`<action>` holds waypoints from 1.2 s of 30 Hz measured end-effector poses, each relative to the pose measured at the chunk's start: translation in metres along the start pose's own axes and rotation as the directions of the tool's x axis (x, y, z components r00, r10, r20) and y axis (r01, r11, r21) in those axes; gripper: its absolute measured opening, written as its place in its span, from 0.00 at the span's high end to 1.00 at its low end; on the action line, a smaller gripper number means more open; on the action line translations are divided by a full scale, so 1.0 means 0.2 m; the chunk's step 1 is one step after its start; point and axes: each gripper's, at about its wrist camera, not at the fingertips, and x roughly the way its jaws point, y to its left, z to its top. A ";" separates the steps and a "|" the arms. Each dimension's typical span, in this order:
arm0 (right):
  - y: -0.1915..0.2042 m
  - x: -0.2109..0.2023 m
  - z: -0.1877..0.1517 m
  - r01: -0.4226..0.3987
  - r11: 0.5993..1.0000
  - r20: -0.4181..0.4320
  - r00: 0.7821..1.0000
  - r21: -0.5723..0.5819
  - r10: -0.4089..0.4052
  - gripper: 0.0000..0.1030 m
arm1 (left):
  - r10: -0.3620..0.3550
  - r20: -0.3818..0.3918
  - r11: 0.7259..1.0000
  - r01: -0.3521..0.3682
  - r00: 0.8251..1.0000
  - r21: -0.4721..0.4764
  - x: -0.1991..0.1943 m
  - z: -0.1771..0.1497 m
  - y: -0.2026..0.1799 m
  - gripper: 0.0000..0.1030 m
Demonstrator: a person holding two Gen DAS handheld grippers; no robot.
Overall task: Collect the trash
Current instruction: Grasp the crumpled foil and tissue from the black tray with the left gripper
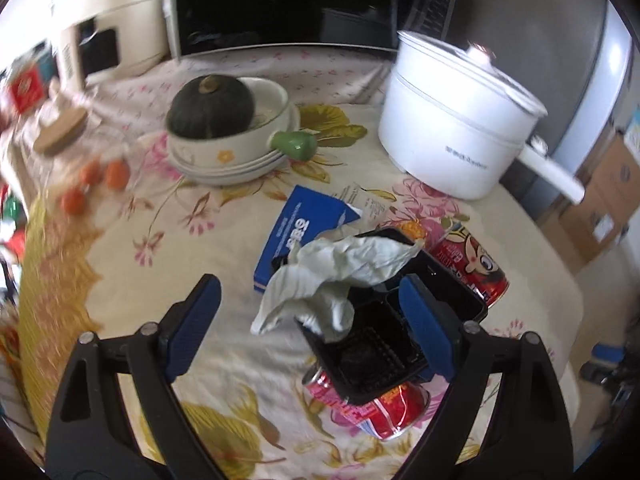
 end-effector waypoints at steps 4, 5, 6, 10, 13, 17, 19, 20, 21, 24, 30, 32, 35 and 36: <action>0.01 0.02 0.03 0.002 1.000 -0.001 1.000 0.008 -0.002 0.19 | 0.058 -0.061 0.990 -0.049 0.996 0.132 0.09 0.06 -0.13 0.13; 0.01 0.03 0.04 -0.001 1.000 -0.003 1.000 0.012 0.001 0.19 | 0.076 -0.073 0.987 -0.064 0.994 0.150 0.12 0.07 -0.15 0.14; 0.01 0.04 0.05 -0.004 1.000 -0.005 1.000 0.014 0.004 0.19 | 0.088 -0.088 0.984 -0.073 0.992 0.160 0.15 0.07 -0.16 0.21; 0.02 0.05 0.06 -0.017 1.000 -0.010 1.000 0.022 0.017 0.19 | 0.099 -0.133 0.983 -0.076 0.986 0.166 0.23 0.07 -0.17 0.49; 0.02 0.05 0.07 -0.024 0.999 -0.010 1.000 0.025 0.025 0.19 | 0.071 -0.121 0.992 -0.057 0.990 0.111 0.20 0.07 -0.14 0.58; 0.03 0.05 0.07 -0.029 0.999 -0.013 0.999 0.023 0.029 0.19 | 0.035 -0.091 0.996 -0.027 0.995 0.087 0.12 0.05 -0.12 0.60; 0.04 0.06 0.07 -0.032 0.999 -0.015 0.999 0.022 0.032 0.19 | 0.011 -0.066 0.998 -0.008 0.998 0.059 0.06 0.04 -0.09 0.61; 0.05 0.06 0.06 -0.033 0.999 -0.013 0.999 0.020 0.033 0.19 | -0.004 -0.053 0.999 0.006 0.999 0.038 0.01 0.03 -0.08 0.61; 0.06 0.05 0.07 -0.034 0.999 -0.010 0.999 0.017 0.034 0.19 | -0.023 -0.041 0.999 0.024 0.999 0.023 -0.03 0.02 -0.07 0.61; 0.12 0.05 0.06 -0.052 0.999 -0.008 0.999 0.009 0.052 0.19 | -0.053 -0.011 0.999 0.053 0.999 0.009 -0.16 -0.02 -0.05 0.61; 0.31 0.04 0.04 -0.111 0.993 -0.007 0.994 -0.046 0.111 0.19 | -0.094 0.022 0.995 0.094 0.995 -0.033 -0.41 -0.16 0.01 0.61; 0.38 0.04 0.03 -0.128 0.990 -0.006 0.992 -0.065 0.128 0.19 | -0.091 0.024 0.994 0.092 0.996 -0.058 -0.48 -0.22 0.05 0.61; 0.46 0.03 0.00 -0.161 0.985 0.015 0.987 -0.067 0.162 0.19 | -0.067 0.034 0.993 0.070 0.997 -0.097 -0.57 -0.33 0.14 0.61; 0.49 0.01 -0.02 -0.165 0.984 0.035 0.985 -0.072 0.168 0.19 | -0.054 0.041 0.993 0.058 0.998 -0.104 -0.59 -0.37 0.17 0.61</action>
